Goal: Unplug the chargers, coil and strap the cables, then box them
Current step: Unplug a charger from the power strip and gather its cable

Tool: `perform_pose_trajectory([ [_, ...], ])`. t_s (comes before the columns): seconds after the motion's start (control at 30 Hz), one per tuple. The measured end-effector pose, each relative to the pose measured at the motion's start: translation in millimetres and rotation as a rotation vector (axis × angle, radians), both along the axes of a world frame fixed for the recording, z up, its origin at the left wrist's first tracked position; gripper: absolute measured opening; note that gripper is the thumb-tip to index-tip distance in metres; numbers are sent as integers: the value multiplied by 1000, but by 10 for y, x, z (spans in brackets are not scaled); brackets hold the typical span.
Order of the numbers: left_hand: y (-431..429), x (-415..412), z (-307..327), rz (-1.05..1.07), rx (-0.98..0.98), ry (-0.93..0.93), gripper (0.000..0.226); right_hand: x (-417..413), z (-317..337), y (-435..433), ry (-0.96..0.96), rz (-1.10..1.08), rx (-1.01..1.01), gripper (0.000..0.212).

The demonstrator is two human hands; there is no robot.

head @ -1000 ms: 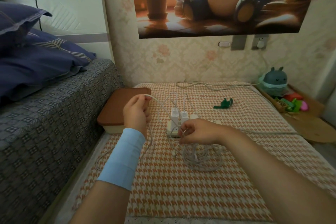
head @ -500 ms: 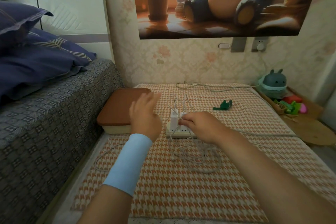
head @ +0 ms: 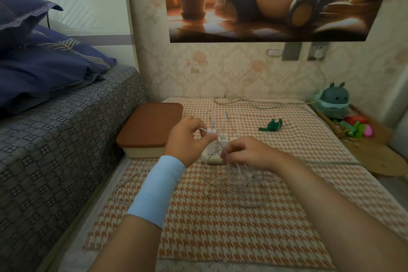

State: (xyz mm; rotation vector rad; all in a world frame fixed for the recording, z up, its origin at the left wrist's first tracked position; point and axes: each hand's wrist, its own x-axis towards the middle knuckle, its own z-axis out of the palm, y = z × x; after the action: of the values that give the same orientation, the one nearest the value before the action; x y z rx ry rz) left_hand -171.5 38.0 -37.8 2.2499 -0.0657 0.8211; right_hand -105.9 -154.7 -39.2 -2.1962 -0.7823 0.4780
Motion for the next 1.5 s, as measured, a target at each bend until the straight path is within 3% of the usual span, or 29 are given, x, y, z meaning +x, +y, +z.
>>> perform_pose_trajectory([
  [0.03,40,-14,9,37,-82,-32,28,22,-48,-32,-24,10,-119,12],
  [0.1,108,-44,59,117,-289,-139,32,48,-129,-67,-55,-32,-366,29],
  [0.17,167,-60,111,150,-393,-208,33,39,-139,-94,-40,-66,-479,43],
  [0.33,188,-39,27,166,-247,-118,37,-14,-26,-33,-148,20,-283,63],
  [0.43,230,-10,-5,258,-273,-147,37,-10,-12,7,-68,26,-130,39],
  [0.5,303,-13,21,364,-392,-202,34,-12,-12,-26,-49,35,-252,22],
  [0.6,404,-61,48,508,-433,-165,30,10,-48,-100,-40,44,-432,40],
  [0.7,419,-91,-25,716,-63,162,18,40,-41,-112,-97,-9,-346,34],
  [0.77,342,-84,-94,706,185,261,34,27,-6,-88,-101,8,-250,19],
  [0.83,199,-61,-100,504,347,213,51,2,1,-57,-104,32,-197,8],
  [0.93,-67,-72,-33,48,482,328,48,23,-18,-25,-166,-42,-115,17],
  [1.03,-181,-61,-85,-27,817,546,50,83,-20,-45,-224,-140,-2,12],
  [1.1,-201,-50,-154,13,908,668,46,91,-10,-67,-244,-178,61,12],
  [1.2,-255,-54,-188,2,765,695,42,70,17,-76,-268,-204,142,11],
  [1.3,-251,-30,-208,-89,402,618,42,46,66,-57,-291,-226,238,7],
  [1.37,-164,-14,-227,-129,260,532,36,34,103,-57,-280,-234,309,5],
  [1.5,40,-47,-170,-262,46,543,30,55,118,-113,-258,-181,297,7],
])
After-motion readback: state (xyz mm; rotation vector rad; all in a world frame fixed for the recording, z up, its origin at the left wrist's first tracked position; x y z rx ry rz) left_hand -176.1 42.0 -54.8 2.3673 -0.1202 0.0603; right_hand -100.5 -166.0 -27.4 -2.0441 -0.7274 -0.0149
